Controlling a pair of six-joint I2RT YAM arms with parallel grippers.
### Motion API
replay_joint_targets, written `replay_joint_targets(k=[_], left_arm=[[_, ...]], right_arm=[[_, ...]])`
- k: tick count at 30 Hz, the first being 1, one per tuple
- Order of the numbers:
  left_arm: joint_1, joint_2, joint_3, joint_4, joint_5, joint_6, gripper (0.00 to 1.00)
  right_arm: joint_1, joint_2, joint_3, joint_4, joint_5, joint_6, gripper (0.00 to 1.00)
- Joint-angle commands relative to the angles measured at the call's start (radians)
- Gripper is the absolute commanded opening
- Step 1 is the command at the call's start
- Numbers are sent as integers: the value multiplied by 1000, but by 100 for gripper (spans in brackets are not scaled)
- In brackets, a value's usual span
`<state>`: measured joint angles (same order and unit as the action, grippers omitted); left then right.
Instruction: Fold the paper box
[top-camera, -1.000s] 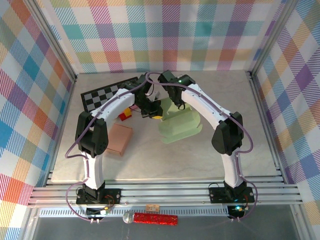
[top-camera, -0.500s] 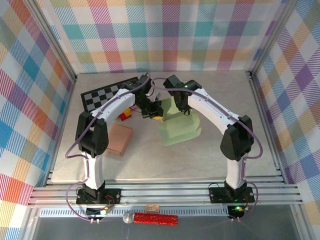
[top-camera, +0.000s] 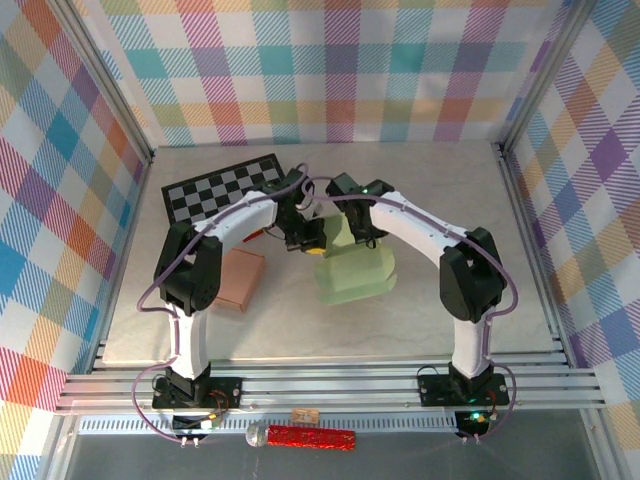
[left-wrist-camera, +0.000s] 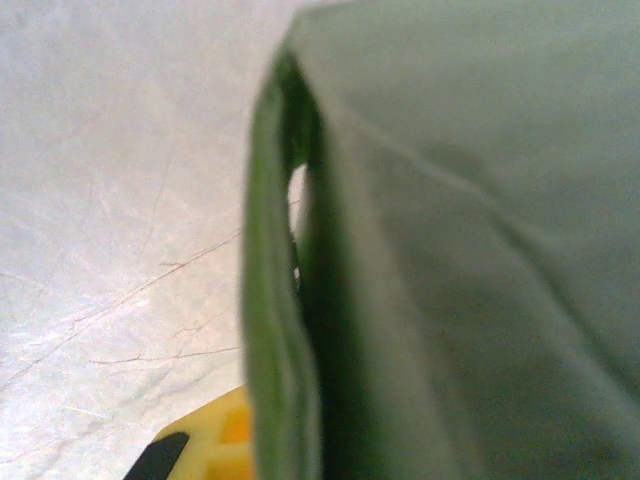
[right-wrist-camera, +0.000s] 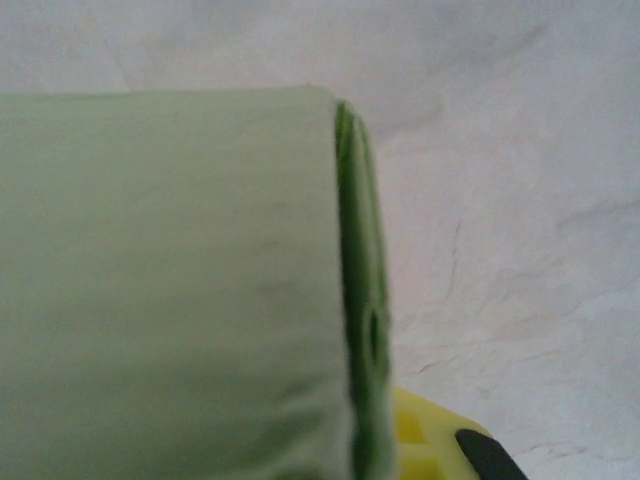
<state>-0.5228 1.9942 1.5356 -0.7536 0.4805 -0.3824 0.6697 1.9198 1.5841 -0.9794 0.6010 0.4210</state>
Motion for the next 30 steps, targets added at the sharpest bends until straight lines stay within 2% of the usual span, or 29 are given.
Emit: replay_joint_targets(k=[1,4,10,27,30], left_arm=[[-14,-51,-89,144,-77,-69,1],[-28,-64,-176,240,-125,-105,6],[-53,-88,-271,362,-212,-139,12],[-117,-100,-292,371,-388,-117,16],[-126,-104,-303,384,-418,-117,23]], right_arm=[[9,-61,-105,6,-11,125,0],[17,-89,-182,35,-20,174,0],[30,-106,-226,38,-21,209,0],[33,-104,-197,2,-39,239,0],[32,-104,-200,-2,-40,243,0]])
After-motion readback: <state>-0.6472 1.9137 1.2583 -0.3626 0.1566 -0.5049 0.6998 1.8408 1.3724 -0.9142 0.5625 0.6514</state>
